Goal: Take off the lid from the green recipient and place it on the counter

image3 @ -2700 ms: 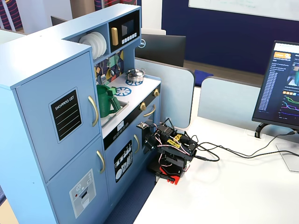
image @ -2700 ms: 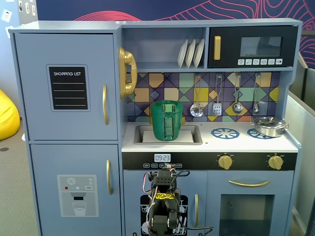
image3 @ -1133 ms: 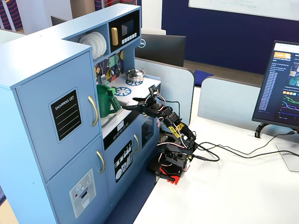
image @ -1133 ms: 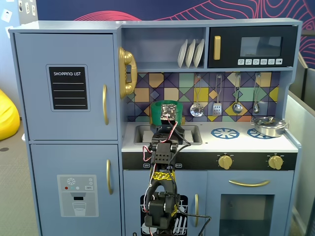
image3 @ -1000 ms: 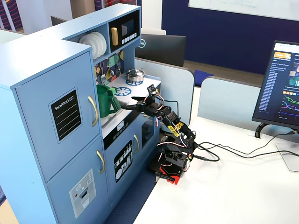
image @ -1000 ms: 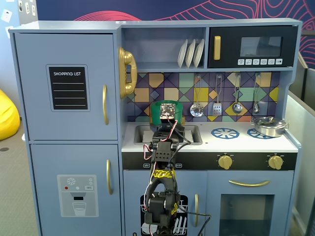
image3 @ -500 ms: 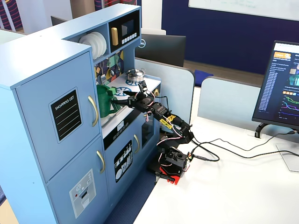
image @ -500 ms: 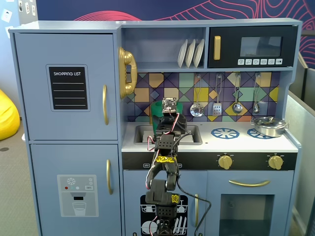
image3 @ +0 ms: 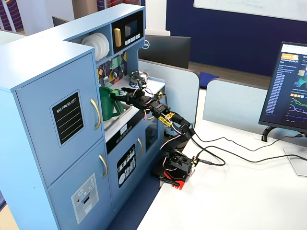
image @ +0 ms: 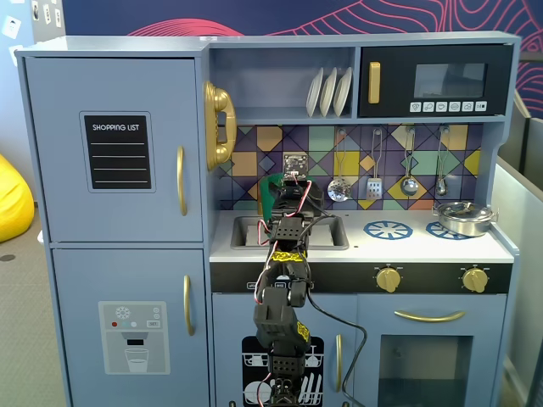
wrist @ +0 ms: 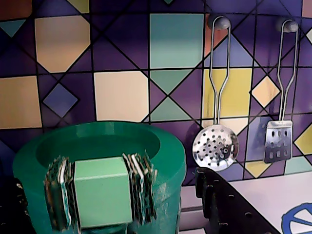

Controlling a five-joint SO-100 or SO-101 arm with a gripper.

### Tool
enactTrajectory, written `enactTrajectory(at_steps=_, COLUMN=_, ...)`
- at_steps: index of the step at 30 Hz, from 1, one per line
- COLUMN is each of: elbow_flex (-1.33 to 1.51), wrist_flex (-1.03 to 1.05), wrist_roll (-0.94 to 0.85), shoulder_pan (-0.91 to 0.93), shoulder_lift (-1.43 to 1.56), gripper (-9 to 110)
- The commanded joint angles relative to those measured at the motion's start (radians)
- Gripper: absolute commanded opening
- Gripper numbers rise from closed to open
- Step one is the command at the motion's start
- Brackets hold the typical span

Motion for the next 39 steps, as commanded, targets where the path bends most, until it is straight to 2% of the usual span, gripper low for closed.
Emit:
enactTrajectory(at_steps=1, elbow_flex=-0.089, wrist_flex=-0.009, wrist_roll=0.002, shoulder_pan=-0.018, shoulder_lift=-0.009, gripper=40)
enactTrajectory(at_steps=30, elbow_flex=-0.114, wrist_flex=0.04, wrist_roll=-0.008, shoulder_pan=-0.06, shoulder_lift=-0.048, gripper=36)
enactTrajectory(at_steps=33, elbow_flex=-0.112, wrist_flex=0.054, wrist_roll=-0.028, shoulder_pan=-0.061, shoulder_lift=-0.046, gripper=30)
enactTrajectory(at_steps=39, elbow_flex=-0.109, wrist_flex=0.055, wrist_roll=-0.055, shoulder_pan=-0.084, shoulder_lift=-0.041, gripper=3)
